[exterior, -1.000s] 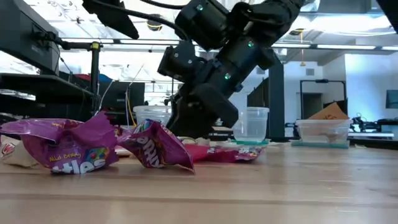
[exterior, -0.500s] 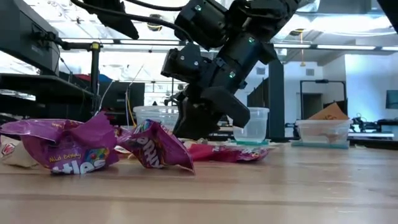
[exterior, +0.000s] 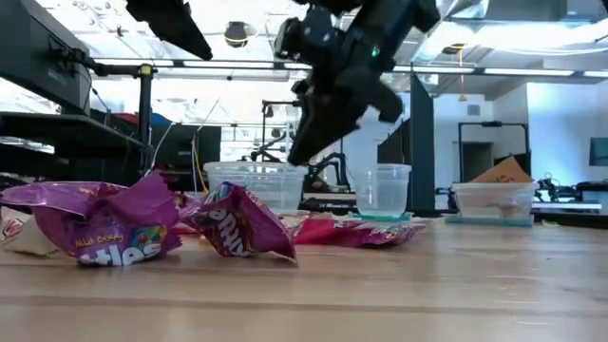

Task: Sort candy
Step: Put the yellow candy into the rectangular transparent bin

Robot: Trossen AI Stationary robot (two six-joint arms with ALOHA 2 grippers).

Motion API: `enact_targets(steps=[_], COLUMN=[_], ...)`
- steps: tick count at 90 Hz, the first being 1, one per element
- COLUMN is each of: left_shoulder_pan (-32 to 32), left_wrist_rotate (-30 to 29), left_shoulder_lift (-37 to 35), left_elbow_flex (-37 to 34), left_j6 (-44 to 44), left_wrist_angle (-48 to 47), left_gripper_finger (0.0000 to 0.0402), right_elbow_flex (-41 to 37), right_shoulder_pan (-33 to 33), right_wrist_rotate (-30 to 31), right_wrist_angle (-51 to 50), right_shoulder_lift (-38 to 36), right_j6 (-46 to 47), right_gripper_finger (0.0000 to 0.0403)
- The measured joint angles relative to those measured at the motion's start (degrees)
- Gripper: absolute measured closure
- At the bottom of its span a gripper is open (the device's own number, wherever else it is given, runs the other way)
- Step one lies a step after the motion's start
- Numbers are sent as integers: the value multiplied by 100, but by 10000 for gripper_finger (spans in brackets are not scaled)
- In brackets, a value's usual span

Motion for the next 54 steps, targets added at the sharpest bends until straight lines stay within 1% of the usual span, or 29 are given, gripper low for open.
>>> enact_targets(steps=[10,16,21,30,38,54], left_shoulder_pan=[-1,-1,-1,-3,-3,-3], left_wrist_rotate=[2,2,1,2,4,4], left_shoulder_lift=[0,0,0,0,0,0], left_elbow_flex=[0,-1,-1,-2,-2,-4], left_j6=[0,2,2,4,4,-2], left_wrist_angle=[11,2,-3,-15,-53,-143], left_gripper_finger=[288,288,288,288,288,288], right_elbow_flex=[13,13,3,4,4,7], right_shoulder_pan=[-132,-215,-276,-340,-340,-357], right_wrist_rotate=[-49,-123,-271,-588,-597,-554], right_wrist_angle=[125,127,160,486,689,966], right_shoulder_lift=[-90,67,240,574,842,1145], right_j6=[552,570,516,266,-20,-110], right_gripper_finger=[402,396,382,342,299,213])
